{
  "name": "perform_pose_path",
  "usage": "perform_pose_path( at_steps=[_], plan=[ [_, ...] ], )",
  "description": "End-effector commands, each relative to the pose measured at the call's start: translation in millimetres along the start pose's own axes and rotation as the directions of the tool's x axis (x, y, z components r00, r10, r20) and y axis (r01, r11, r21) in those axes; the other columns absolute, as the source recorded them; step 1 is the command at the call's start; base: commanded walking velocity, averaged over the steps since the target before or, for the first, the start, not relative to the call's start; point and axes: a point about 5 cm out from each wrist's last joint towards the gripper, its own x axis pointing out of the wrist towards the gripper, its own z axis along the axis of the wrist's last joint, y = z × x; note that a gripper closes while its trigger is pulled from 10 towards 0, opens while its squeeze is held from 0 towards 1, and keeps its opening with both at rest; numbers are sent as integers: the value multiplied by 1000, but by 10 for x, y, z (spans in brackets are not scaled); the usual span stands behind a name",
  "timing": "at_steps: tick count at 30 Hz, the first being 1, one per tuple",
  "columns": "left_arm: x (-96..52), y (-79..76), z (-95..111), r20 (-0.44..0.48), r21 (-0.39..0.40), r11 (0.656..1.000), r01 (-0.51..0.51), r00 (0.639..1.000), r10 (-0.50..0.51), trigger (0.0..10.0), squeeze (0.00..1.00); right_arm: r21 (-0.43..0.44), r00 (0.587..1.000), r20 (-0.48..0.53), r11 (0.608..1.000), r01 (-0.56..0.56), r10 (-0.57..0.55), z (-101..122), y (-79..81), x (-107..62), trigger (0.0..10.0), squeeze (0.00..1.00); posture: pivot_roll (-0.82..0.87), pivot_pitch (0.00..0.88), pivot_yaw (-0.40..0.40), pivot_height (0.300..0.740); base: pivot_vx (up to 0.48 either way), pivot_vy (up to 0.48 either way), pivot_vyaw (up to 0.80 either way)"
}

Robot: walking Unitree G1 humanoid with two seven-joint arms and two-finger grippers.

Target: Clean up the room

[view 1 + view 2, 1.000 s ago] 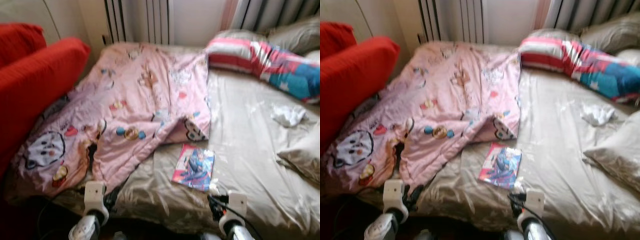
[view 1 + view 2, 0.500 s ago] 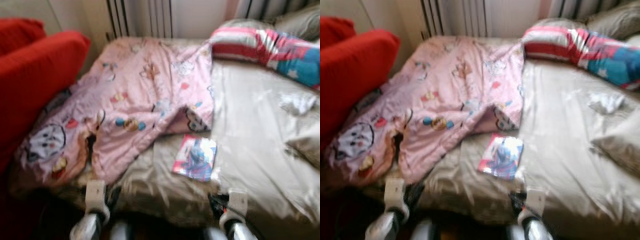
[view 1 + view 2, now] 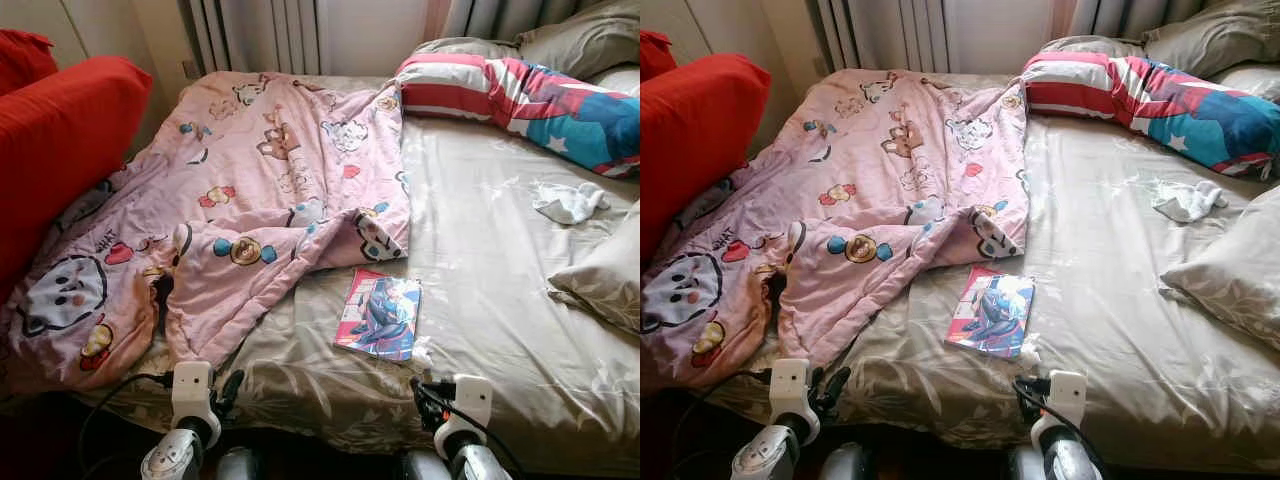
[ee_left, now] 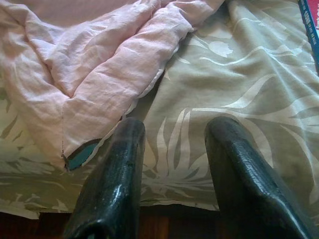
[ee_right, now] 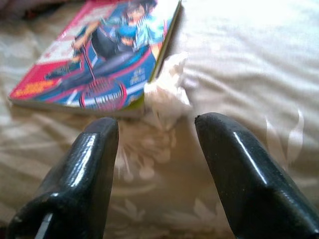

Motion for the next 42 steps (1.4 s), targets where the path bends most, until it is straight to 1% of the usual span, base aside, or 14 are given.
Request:
perform_pose_path(
  at_steps=[1,14,32,40,42],
  plan=[
    [-30,33,-35,-17,1,1000,-9,1000,9,10000,0,4,1000,-1,1000,4,-4,-17,-12,-15,10000,0,14,210,39,577,0,0,0],
    [-26,13,-43,-22,3,1000,-7,1000,7,10000,0,17,1000,-10,1000,6,-6,-33,-22,-19,10000,0,12,209,38,577,0,0,0],
    [-25,10,-37,-18,4,1000,-5,1000,5,10000,0,16,1000,-18,1000,-8,8,-41,-8,-17,10000,0,13,211,38,577,308,0,0],
    [-25,0,-35,-14,5,1000,0,1000,0,10000,0,24,1000,-20,1000,-8,8,-44,-7,-18,10000,0,14,211,38,577,0,0,0],
    [-27,2,-36,-14,4,1000,-1,1000,1,10000,0,29,1000,-17,1000,9,-8,-39,-21,-18,10000,0,13,212,38,577,0,0,0]
  ],
)
